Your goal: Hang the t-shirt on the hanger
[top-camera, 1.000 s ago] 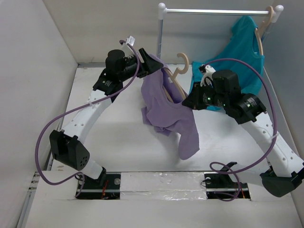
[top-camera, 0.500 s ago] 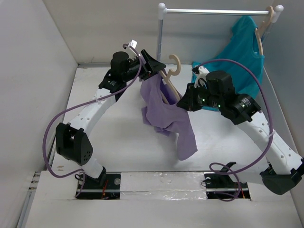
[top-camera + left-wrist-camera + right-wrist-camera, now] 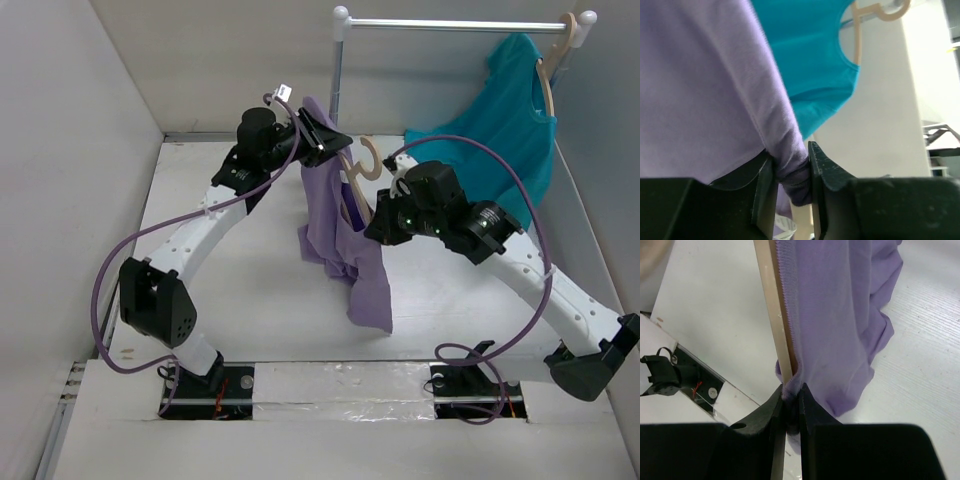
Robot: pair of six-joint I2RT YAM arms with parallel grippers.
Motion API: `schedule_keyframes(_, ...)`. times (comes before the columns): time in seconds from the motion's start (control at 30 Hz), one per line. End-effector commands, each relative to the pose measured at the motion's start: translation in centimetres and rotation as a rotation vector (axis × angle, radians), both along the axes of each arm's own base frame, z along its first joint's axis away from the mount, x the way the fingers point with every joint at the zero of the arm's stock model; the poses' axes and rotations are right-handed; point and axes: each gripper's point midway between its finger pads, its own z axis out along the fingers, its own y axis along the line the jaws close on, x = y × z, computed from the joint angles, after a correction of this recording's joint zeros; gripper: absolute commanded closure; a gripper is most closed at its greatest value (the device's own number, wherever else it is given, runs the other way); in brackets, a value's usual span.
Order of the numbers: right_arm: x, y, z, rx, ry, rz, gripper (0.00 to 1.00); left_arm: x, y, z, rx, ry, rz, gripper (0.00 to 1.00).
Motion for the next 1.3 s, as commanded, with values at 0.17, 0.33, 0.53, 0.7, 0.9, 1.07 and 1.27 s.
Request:
schedule_keyframes(0.17,1.0,0.1,5.2,0.136,-0.155,-0.052,0.86,-0.1,0.9,0.8,0.096,-0.109,-0.007,1.0)
schedule_keyframes(0.33,-0.1,0.9,5.8,0.197,-0.136,0.008,0.55,-0.6,0.7,0.7,0.069,-0.096,-0.027,1.0)
schedule_keyframes(0.53,-0.3,0.4,5.5,0.24,-0.109,0.013,0.45,-1.1,0.2,0.7,0.034,-0.077,-0.061,1.0)
schedule_keyframes(0.7,0.5,-0.1,4.6,0.271,-0.09,-0.014,0.53,-1.7,-0.1,1.0,0.005,-0.072,-0.094,1.0)
schedule_keyframes(0.9,1.0,1.3,3.8,0.31,-0.051,0.023,0.63,-2.6,-0.3,1.0,-0.033,-0.052,-0.13,1.0)
schedule_keyframes(1.07,0.8,2.3,3.3,0.351,-0.023,0.054,0.6,-3.0,-0.1,0.8,-0.037,-0.048,-0.128,1.0)
schedule_keyframes(1.27,0.4,2.3,2.5,0.35,-0.002,0.064,0.63,-3.5,0.0,1.2,-0.055,-0.049,-0.14,1.0)
